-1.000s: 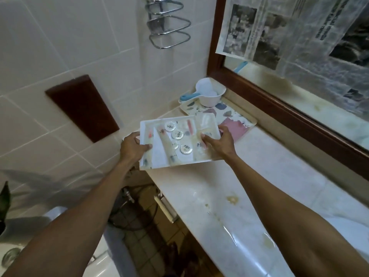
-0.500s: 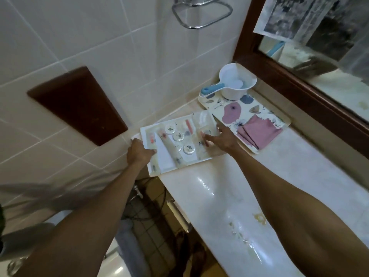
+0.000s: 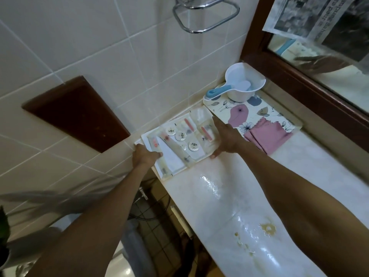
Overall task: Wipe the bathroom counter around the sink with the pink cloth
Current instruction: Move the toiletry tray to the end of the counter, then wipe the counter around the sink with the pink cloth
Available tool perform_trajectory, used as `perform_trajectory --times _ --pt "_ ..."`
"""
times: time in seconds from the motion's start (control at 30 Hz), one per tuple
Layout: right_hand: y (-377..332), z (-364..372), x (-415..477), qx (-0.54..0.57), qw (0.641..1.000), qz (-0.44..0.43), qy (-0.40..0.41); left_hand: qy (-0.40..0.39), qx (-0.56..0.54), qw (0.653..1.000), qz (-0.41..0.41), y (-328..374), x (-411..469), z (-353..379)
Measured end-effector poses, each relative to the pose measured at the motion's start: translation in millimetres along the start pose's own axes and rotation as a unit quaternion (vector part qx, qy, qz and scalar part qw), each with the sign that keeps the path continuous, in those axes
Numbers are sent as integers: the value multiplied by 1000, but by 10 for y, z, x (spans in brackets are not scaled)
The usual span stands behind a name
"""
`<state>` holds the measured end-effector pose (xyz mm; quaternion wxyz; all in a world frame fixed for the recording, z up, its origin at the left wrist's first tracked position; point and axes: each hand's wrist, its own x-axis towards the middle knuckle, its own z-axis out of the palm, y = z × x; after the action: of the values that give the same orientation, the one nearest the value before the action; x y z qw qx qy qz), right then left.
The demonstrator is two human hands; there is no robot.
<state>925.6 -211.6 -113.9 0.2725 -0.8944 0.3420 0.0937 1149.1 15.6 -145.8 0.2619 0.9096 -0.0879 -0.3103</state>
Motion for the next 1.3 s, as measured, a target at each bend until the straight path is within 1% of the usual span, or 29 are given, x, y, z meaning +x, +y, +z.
perform_trajectory --times 0.13,0.3,0.43,0.53,0.57,0.6,0.67,0.7,0.77,0.83,0.9,0.97,1.17,1.3 --pt "18 23 39 69 997 -3 43 9 -14 1000 -8 -29 7 15" --pt "-5 61 69 89 994 22 63 22 -21 999 -17 -41 12 29" --pt "7 96 50 92 993 27 69 20 -26 999 -1 -23 1 13" --pt "29 117 -7 114 990 29 80 47 5 999 15 51 -163 -40" --pt "33 113 -39 122 988 30 85 71 38 996 31 79 -238 -61" --pt "50 109 -79 125 987 32 92 99 83 990 65 108 -307 -73" --pt "66 66 -223 117 986 34 113 138 151 966 160 193 -449 -74" --pt "81 39 -320 110 985 35 131 136 159 956 204 256 -502 -51" --pt "136 0 -549 104 979 46 169 91 142 947 274 424 -619 46" --pt "233 -32 -778 78 973 58 208 49 121 936 326 624 -763 175" --pt "385 -72 -1021 66 963 83 246 19 107 916 387 840 -930 348" --pt "582 -122 -1251 64 954 108 273 -5 94 900 426 1060 -1097 548" --pt "1178 -187 -1752 78 930 207 294 -89 80 870 479 1688 -1418 1246" --pt "1587 -105 -1933 108 913 256 298 -125 127 871 459 2049 -1395 1788"
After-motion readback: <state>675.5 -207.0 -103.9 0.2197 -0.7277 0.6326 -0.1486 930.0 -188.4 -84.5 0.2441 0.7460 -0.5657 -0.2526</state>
